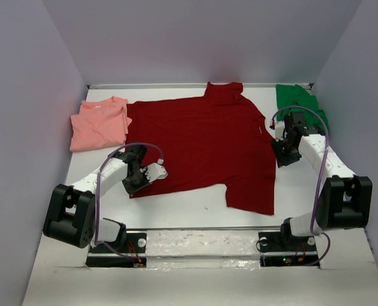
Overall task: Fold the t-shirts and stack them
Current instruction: Fold the tshirt
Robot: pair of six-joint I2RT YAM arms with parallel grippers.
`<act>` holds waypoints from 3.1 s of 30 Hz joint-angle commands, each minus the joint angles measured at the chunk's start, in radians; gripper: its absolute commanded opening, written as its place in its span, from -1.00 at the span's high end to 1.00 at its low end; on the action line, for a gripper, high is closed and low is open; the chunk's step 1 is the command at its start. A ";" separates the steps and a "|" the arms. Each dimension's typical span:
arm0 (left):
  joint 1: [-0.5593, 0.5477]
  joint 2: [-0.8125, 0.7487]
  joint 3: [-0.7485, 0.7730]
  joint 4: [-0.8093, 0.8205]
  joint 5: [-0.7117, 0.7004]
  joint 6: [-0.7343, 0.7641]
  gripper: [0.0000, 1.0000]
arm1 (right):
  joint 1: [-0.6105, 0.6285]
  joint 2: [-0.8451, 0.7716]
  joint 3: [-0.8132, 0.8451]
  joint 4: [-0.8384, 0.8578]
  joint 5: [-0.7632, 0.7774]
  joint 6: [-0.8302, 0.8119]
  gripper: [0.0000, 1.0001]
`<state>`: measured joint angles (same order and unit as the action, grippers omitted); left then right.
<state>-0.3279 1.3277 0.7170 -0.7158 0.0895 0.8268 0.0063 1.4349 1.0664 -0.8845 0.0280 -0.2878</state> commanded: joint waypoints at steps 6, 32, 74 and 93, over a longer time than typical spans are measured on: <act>-0.007 -0.013 0.025 -0.054 0.025 0.008 1.00 | -0.005 -0.019 0.023 -0.027 0.015 0.001 0.31; -0.007 -0.130 0.079 -0.132 0.036 -0.028 1.00 | -0.005 0.341 0.104 -0.053 -0.168 -0.040 0.16; -0.007 -0.157 0.174 -0.165 -0.079 -0.060 1.00 | -0.005 0.110 0.207 -0.215 -0.050 -0.083 1.00; -0.005 -0.104 0.217 -0.056 -0.174 -0.103 1.00 | -0.005 0.252 0.357 -0.195 -0.072 -0.060 1.00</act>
<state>-0.3321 1.2144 0.8982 -0.7822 -0.0460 0.7376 0.0063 1.6630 1.3548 -1.0843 -0.0509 -0.3592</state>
